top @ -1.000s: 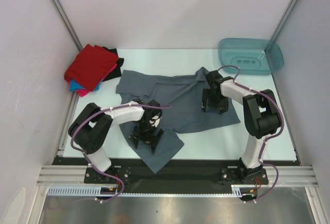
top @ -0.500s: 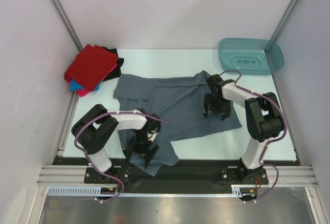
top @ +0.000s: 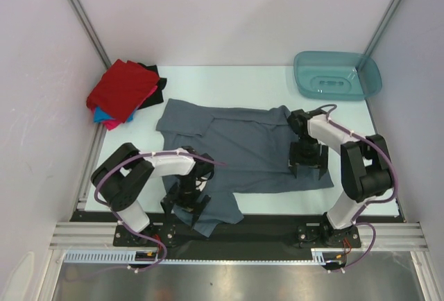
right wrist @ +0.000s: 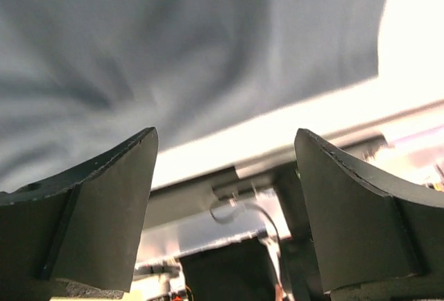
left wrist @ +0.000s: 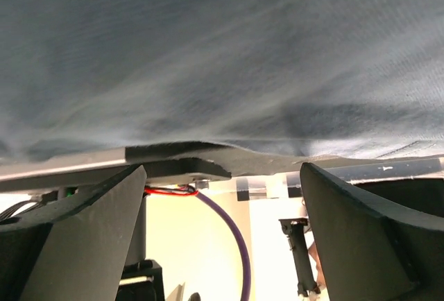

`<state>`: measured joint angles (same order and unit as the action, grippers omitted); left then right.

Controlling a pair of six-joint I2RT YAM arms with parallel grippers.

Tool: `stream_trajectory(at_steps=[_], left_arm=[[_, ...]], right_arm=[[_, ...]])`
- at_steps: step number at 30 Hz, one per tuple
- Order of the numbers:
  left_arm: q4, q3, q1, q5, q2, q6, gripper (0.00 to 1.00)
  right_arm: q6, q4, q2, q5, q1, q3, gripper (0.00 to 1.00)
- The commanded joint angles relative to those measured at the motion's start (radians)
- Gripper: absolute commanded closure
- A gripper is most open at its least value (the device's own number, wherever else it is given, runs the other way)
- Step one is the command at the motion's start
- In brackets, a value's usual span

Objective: Fold and stack the t-shirts
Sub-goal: Flatten the tshirt out

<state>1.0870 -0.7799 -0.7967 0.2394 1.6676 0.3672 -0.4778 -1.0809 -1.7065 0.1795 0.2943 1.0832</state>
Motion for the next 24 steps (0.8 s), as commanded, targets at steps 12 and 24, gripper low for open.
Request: stream_trajectory(at_steps=[12,24], left_arm=[[0.145,-0.639,0.007,-0.192,0.029,0.038,0.0],[0.092,-1.051,0.125,-0.095,0.307,0.013,0.0]], right_arm=[[0.047,-0.007,-0.024,0.006,-0.079,0.378,0.14],[0.027,0.226,-0.38,-0.417,-0.312,0.699,0.36]])
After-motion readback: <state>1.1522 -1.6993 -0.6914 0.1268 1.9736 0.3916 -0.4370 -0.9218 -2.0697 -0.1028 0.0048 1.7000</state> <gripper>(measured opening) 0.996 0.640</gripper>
